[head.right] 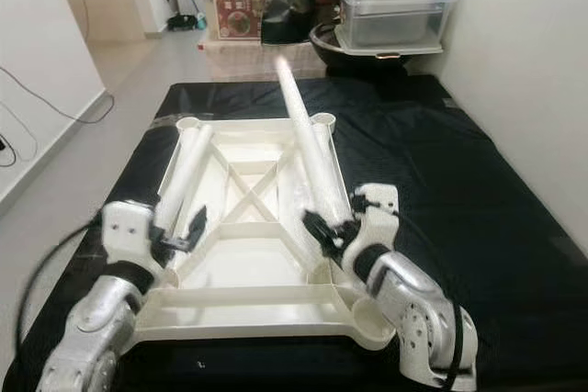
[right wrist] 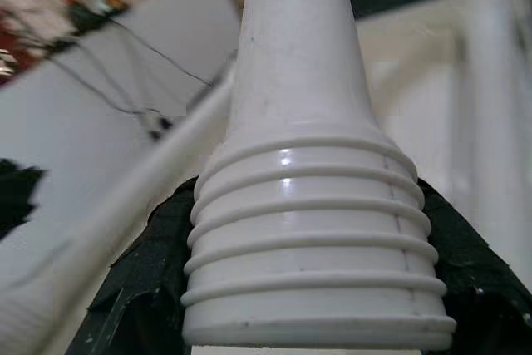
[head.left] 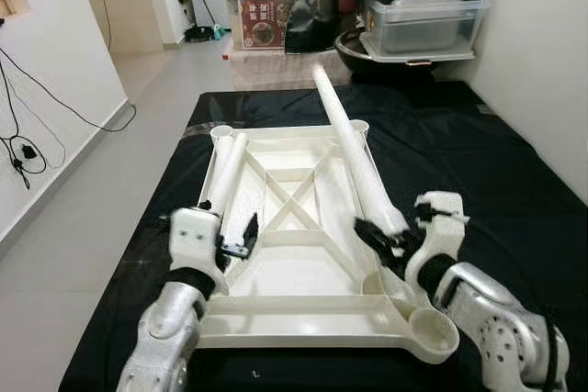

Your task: Building children table

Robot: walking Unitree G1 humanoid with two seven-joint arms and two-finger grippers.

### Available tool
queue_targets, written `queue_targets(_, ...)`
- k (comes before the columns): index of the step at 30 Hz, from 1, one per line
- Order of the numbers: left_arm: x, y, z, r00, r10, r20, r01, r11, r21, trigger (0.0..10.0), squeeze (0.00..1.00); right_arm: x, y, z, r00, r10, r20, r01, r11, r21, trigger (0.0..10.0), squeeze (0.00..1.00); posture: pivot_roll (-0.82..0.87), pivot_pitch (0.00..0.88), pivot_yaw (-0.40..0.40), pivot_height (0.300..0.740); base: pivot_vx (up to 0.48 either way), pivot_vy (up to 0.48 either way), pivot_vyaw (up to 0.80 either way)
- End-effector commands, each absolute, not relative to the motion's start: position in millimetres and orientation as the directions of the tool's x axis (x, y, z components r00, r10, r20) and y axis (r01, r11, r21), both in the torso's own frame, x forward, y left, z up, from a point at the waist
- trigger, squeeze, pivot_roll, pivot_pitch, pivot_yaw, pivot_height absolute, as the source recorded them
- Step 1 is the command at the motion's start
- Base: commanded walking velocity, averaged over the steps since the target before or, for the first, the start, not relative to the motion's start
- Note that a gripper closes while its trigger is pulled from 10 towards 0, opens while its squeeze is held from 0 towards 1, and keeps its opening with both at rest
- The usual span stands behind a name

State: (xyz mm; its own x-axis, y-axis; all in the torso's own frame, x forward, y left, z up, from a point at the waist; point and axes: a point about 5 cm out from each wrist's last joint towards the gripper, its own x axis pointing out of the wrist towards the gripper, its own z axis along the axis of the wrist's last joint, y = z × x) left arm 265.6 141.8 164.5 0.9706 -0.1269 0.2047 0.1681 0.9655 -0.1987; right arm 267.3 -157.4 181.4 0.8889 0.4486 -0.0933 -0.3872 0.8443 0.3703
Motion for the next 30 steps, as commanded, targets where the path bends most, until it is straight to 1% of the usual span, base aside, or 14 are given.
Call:
queue_targets(1, 266.9, 144.5, 169.4, 0.964, -0.162, 0.212, 0.221, 0.928, -0.300, 10.0, 0.00, 262.7, -148.7, 189.7, 0.844, 0.535, -0.029, -0.487, 0.790, 0.372, 0.0, 0.00, -0.12, 0.000, 0.007, 0.740, 0.000, 0.000, 0.00)
queue_targets(3, 267.3, 142.2, 173.2, 0.952, -0.209, 0.221, 0.279, 0.892, -0.356, 10.0, 0.00, 259.7, -145.3, 189.1, 0.815, 0.579, -0.025, -0.529, 0.762, 0.373, 0.0, 0.00, -0.11, 0.000, 0.006, 0.740, 0.000, 0.000, 0.00)
queue_targets(5, 267.3, 142.2, 173.2, 0.952, -0.209, 0.221, 0.279, 0.892, -0.356, 10.0, 0.00, 259.7, -145.3, 189.1, 0.815, 0.579, -0.025, -0.529, 0.762, 0.373, 0.0, 0.00, -0.11, 0.000, 0.006, 0.740, 0.000, 0.000, 0.00)
queue_targets(6, 265.6, 138.2, 179.6, 0.930, -0.271, 0.250, 0.356, 0.835, -0.420, 10.0, 0.00, 256.6, -142.5, 187.0, 0.786, 0.617, -0.035, -0.566, 0.741, 0.361, 0.0, 0.00, -0.11, 0.000, 0.008, 0.740, 0.000, 0.000, 0.00)
queue_targets(7, 265.6, 138.2, 179.6, 0.930, -0.271, 0.250, 0.356, 0.835, -0.420, 10.0, 0.00, 256.6, -142.5, 187.0, 0.786, 0.617, -0.035, -0.566, 0.741, 0.361, 0.0, 0.00, -0.11, 0.000, 0.008, 0.740, 0.000, 0.000, 0.00)
queue_targets(9, 257.5, 133.1, 196.5, 0.862, -0.364, 0.353, 0.506, 0.671, -0.542, 10.0, 0.00, 247.2, -136.8, 183.9, 0.702, 0.711, -0.029, -0.657, 0.663, 0.360, 0.0, 0.00, -0.10, 0.000, 0.007, 0.740, 0.000, 0.000, 0.00)
queue_targets(10, 257.5, 133.1, 196.5, 0.862, -0.364, 0.353, 0.506, 0.671, -0.542, 10.0, 0.00, 247.2, -136.8, 183.9, 0.702, 0.711, -0.029, -0.657, 0.663, 0.360, 0.0, 0.00, -0.10, 0.000, 0.007, 0.740, 0.000, 0.000, 0.00)
queue_targets(12, 247.5, 132.4, 206.7, 0.800, -0.410, 0.438, 0.599, 0.523, -0.607, 10.0, 0.00, 238.5, -134.3, 179.5, 0.626, 0.779, -0.030, -0.721, 0.593, 0.357, 0.0, 0.00, -0.10, 0.000, 0.008, 0.740, 0.000, 0.000, 0.00)
queue_targets(13, 245.2, 132.3, 207.6, 0.788, -0.420, 0.450, 0.615, 0.489, -0.619, 10.0, 0.00, 234.7, -133.9, 176.1, 0.595, 0.802, -0.043, -0.744, 0.571, 0.348, 0.0, 0.00, -0.10, 0.000, 0.008, 0.740, 0.000, 0.000, 0.00)
queue_targets(15, 243.5, 130.0, 204.9, 0.780, -0.446, 0.438, 0.621, 0.476, -0.623, 10.0, 0.00, 224.8, -133.4, 171.3, 0.522, 0.851, -0.050, -0.789, 0.504, 0.351, 0.0, 0.00, -0.10, 0.000, 0.007, 0.740, 0.000, 0.000, 0.00)
queue_targets(18, 242.3, 129.3, 202.2, 0.775, -0.467, 0.426, 0.623, 0.455, -0.636, 10.0, 0.00, 217.9, -134.4, 170.2, 0.477, 0.878, -0.039, -0.811, 0.457, 0.364, 0.0, 0.00, -0.10, 0.000, 0.008, 0.740, 0.000, 0.000, 0.00)
queue_targets(25, 239.4, 126.6, 194.4, 0.766, -0.505, 0.398, 0.621, 0.418, -0.663, 10.0, 0.00, 211.3, -137.4, 167.5, 0.437, 0.899, -0.026, -0.825, 0.412, 0.387, 0.0, 0.00, -0.11, 0.000, 0.013, 0.740, 0.000, 0.000, 0.00)
queue_targets(29, 236.2, 124.0, 191.7, 0.754, -0.542, 0.372, 0.622, 0.405, -0.670, 10.0, 0.00, 216.1, -144.2, 166.4, 0.472, 0.882, -0.012, -0.806, 0.437, 0.400, 0.0, 0.00, -0.11, 0.000, 0.010, 0.740, 0.000, 0.000, 0.00)
queue_targets(30, 234.6, 124.1, 192.3, 0.750, -0.553, 0.363, 0.622, 0.404, -0.670, 10.0, 0.00, 221.3, -148.3, 165.6, 0.504, 0.863, -0.011, -0.789, 0.466, 0.400, 0.0, 0.00, -0.10, 0.000, 0.009, 0.740, 0.000, 0.000, 0.00)
